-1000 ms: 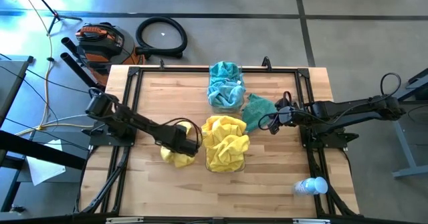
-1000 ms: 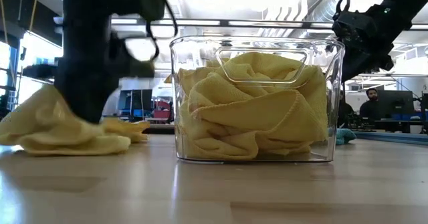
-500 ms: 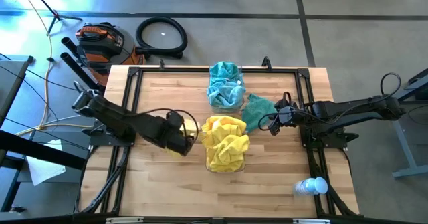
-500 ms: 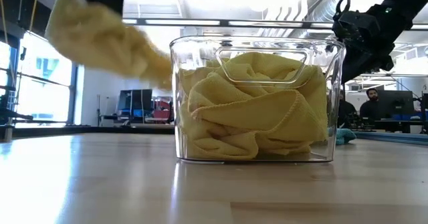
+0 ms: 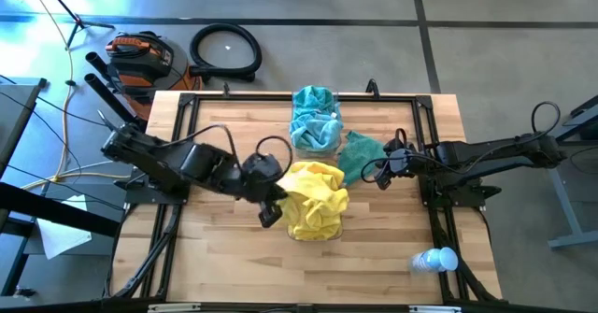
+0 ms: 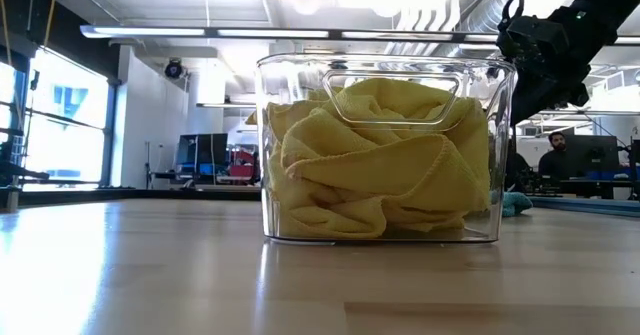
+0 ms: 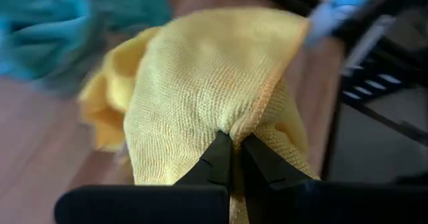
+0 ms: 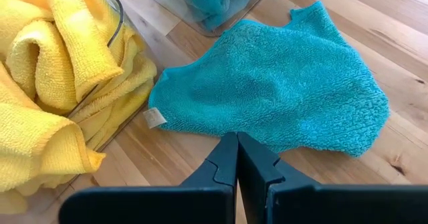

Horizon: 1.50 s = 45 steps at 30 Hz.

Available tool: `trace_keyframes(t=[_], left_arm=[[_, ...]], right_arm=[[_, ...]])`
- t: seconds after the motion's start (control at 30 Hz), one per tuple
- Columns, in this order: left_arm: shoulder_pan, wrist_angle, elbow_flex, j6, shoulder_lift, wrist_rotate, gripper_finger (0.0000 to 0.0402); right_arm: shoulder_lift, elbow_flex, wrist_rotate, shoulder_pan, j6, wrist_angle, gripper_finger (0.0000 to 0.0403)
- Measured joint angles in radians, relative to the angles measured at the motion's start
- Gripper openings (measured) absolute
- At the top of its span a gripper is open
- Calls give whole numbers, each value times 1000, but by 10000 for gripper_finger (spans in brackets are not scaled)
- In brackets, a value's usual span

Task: Sort microfiber towel by color & place in baskets
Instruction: Put the yellow towel into the bottom transparent bin

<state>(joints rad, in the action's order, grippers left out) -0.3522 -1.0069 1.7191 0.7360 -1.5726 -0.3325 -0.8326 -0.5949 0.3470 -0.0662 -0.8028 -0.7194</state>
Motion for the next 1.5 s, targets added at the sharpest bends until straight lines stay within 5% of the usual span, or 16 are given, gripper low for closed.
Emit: trace_keyframes(t=[0.4,0.5,0.87,1.13,1.5], left_arm=[[204,85,-1,-128,-216,526,0],[235,85,-1,-108,-278,585,0],[304,250,-1,-40,-412,615,0],[295,331,-1,-40,-450,528,3],[297,338,-1,-65,-443,521,97]], right_arm=[[0,0,-2,0,-7,6,0],[0,0,-12,0,-7,6,0],[0,0,-15,0,-7,6,0],[0,0,-15,0,-7,5,0],[0,0,-15,0,-1,5,0]])
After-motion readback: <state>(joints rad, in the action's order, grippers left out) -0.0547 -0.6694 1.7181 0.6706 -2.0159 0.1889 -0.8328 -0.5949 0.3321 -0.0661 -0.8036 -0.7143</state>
